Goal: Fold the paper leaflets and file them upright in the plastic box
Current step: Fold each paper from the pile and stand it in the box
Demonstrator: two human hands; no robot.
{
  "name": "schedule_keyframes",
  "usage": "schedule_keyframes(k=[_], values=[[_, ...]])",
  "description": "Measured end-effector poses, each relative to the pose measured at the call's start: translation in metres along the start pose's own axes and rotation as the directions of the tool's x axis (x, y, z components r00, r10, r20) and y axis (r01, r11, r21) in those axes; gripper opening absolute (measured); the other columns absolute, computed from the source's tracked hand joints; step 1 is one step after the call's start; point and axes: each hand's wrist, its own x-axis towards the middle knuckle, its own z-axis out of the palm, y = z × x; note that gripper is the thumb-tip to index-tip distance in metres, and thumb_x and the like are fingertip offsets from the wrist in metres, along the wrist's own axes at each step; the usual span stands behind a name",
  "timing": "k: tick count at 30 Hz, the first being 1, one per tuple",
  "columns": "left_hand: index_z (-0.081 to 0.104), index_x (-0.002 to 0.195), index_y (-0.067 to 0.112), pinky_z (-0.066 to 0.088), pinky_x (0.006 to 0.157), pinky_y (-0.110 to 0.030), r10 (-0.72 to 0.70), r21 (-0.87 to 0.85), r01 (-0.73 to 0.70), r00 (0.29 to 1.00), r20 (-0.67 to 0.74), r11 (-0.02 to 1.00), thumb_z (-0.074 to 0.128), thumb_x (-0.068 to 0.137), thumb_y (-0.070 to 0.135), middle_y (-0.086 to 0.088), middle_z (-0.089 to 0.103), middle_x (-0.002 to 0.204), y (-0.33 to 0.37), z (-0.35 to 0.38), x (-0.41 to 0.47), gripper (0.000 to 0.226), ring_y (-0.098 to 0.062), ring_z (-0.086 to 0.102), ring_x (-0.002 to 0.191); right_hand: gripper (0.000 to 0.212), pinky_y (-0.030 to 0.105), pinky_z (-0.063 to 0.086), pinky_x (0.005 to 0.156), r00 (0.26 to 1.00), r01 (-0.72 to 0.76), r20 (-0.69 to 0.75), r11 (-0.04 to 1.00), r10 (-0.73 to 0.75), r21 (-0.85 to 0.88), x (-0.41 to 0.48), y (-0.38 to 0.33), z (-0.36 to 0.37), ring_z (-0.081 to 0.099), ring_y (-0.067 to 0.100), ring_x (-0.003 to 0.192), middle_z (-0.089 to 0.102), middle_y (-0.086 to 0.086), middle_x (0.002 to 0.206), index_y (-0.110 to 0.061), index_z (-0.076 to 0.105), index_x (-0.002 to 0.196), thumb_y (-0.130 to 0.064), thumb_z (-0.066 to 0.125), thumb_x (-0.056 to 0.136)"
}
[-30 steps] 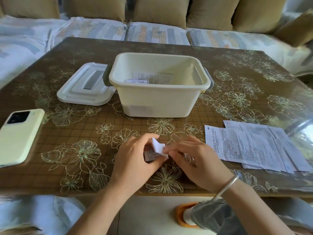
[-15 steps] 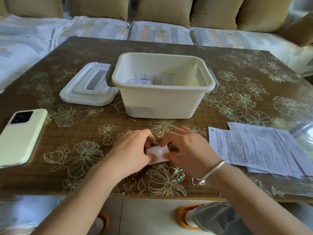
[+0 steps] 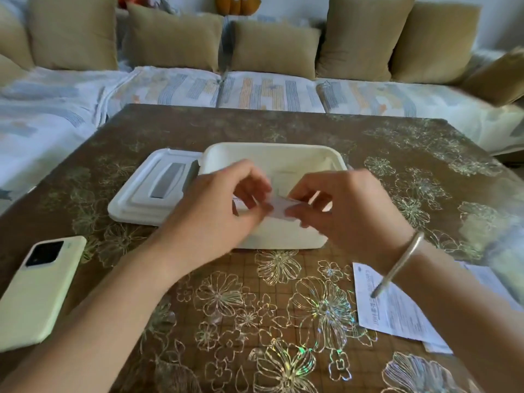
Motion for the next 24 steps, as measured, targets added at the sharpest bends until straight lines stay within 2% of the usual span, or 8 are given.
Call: schedule_keyframes(k=[2,4,7,10,12,15,21,24], values=[[0.065,0.097,0.028,0.051,0.068,-0.017,0.004,-0.003,-0.005,0.995,-0.096,1.000,0.065,0.090,0.019,0.019,0.067,0.088,-0.011,-0.011,0.032,0.012,0.001,0.063,0.085,0.006,0.019,0.050,0.060,0.994,-0.073,-0.085,0.997,0.070,-0.029,0.024,0.009,-0.010,0.063,0.001,0.052,0.061,-0.019,0.056,-0.026,0.070,0.079,-0.027,0.076,0.077],[0.067,0.100,0.025,0.051,0.075,-0.023,-0.049,0.115,0.058,0.995,-0.081,0.992,0.057,0.094,0.012,0.017,0.068,0.093,-0.025,-0.011,0.062,0.018,-0.002,0.064,0.087,0.005,0.029,0.054,0.069,0.991,-0.126,-0.056,0.981,0.119,-0.150,0.048,0.020,-0.005,0.065,0.010,0.063,0.068,-0.010,0.066,-0.024,0.071,0.083,-0.027,0.074,0.079],[0.067,0.109,0.020,0.049,0.088,-0.027,-0.126,0.324,0.073,0.982,0.144,0.943,0.053,0.092,0.006,0.006,0.069,0.106,-0.042,0.006,0.094,0.026,-0.011,0.062,0.099,0.008,0.035,0.055,0.072,0.985,-0.118,0.069,0.905,0.160,-0.410,0.080,0.030,0.023,0.065,0.026,0.078,0.071,0.003,0.084,-0.022,0.070,0.089,-0.025,0.066,0.083],[0.060,0.120,0.019,0.049,0.091,-0.033,-0.238,0.528,0.038,0.918,0.317,0.848,0.054,0.088,0.006,0.001,0.065,0.115,-0.053,0.023,0.113,0.035,-0.018,0.058,0.104,0.015,0.030,0.044,0.060,0.969,-0.040,0.177,0.812,0.174,-0.582,0.099,0.029,0.045,0.064,0.031,0.087,0.067,0.009,0.097,-0.016,0.067,0.099,-0.013,0.056,0.089],[0.059,0.122,0.017,0.049,0.090,-0.034,-0.311,0.614,0.041,0.887,0.341,0.788,0.055,0.087,0.006,-0.004,0.064,0.115,-0.061,0.028,0.120,0.036,-0.022,0.058,0.104,0.018,0.031,0.038,0.058,0.948,-0.020,0.239,0.787,0.211,-0.617,0.109,0.029,0.051,0.063,0.032,0.094,0.065,0.011,0.103,-0.011,0.065,0.105,-0.009,0.053,0.092],[0.063,0.113,0.014,0.052,0.089,-0.039,-0.344,0.670,0.023,0.871,0.350,0.742,0.054,0.086,0.007,-0.006,0.066,0.109,-0.069,0.030,0.128,0.029,-0.025,0.061,0.100,0.017,0.031,0.041,0.063,0.925,0.004,0.301,0.788,0.230,-0.615,0.123,0.035,0.060,0.063,0.032,0.096,0.066,0.013,0.105,-0.007,0.065,0.102,-0.007,0.054,0.089],[0.065,0.109,0.013,0.051,0.087,-0.039,-0.375,0.697,0.004,0.845,0.382,0.717,0.051,0.087,0.009,-0.006,0.065,0.105,-0.065,0.027,0.132,0.027,-0.026,0.059,0.098,0.020,0.032,0.043,0.066,0.925,0.070,0.332,0.778,0.183,-0.624,0.131,0.040,0.080,0.063,0.032,0.099,0.066,0.014,0.107,-0.006,0.065,0.106,-0.007,0.051,0.091],[0.064,0.100,0.011,0.048,0.072,-0.034,-0.404,0.728,-0.021,0.821,0.404,0.685,0.050,0.087,0.005,-0.004,0.060,0.088,-0.066,0.029,0.129,0.020,-0.024,0.057,0.085,0.023,0.031,0.042,0.065,0.923,0.086,0.340,0.763,0.182,-0.640,0.134,0.044,0.090,0.063,0.031,0.098,0.066,0.012,0.106,-0.006,0.065,0.107,-0.005,0.049,0.091]])
